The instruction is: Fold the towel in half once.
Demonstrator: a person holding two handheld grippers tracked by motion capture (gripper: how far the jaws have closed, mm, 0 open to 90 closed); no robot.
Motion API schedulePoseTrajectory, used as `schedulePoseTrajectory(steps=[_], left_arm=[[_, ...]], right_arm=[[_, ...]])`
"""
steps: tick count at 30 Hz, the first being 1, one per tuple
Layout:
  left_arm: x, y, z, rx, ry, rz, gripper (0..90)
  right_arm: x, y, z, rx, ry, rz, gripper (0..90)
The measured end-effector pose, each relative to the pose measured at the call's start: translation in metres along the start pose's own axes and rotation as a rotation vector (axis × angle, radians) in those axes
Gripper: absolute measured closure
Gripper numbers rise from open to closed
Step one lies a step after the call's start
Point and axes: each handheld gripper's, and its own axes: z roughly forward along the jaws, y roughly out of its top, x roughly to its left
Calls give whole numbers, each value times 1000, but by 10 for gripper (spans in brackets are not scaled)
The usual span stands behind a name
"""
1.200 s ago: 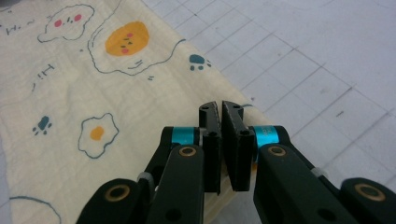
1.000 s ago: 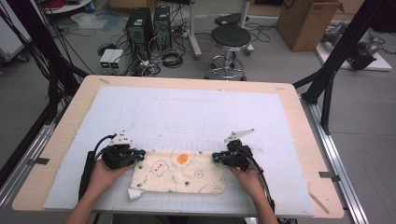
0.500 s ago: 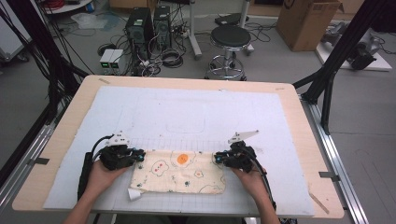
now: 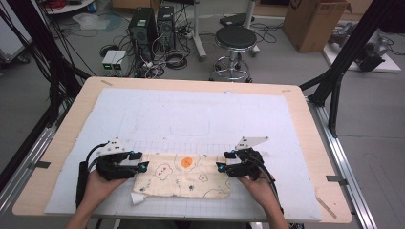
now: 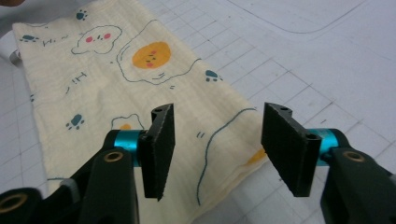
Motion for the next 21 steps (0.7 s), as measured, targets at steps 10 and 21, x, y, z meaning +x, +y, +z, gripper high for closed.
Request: schedulePoseTrajectory(steps=[10,21], left_arm=[[1,-4,-7,-32,7,-20,390],[2,-3,-6,-28,12,-5,390]], right_arm=[[4,-6,-8,-18,-22,-4,305],[4,-5,-6,-18,-29,-11,293]])
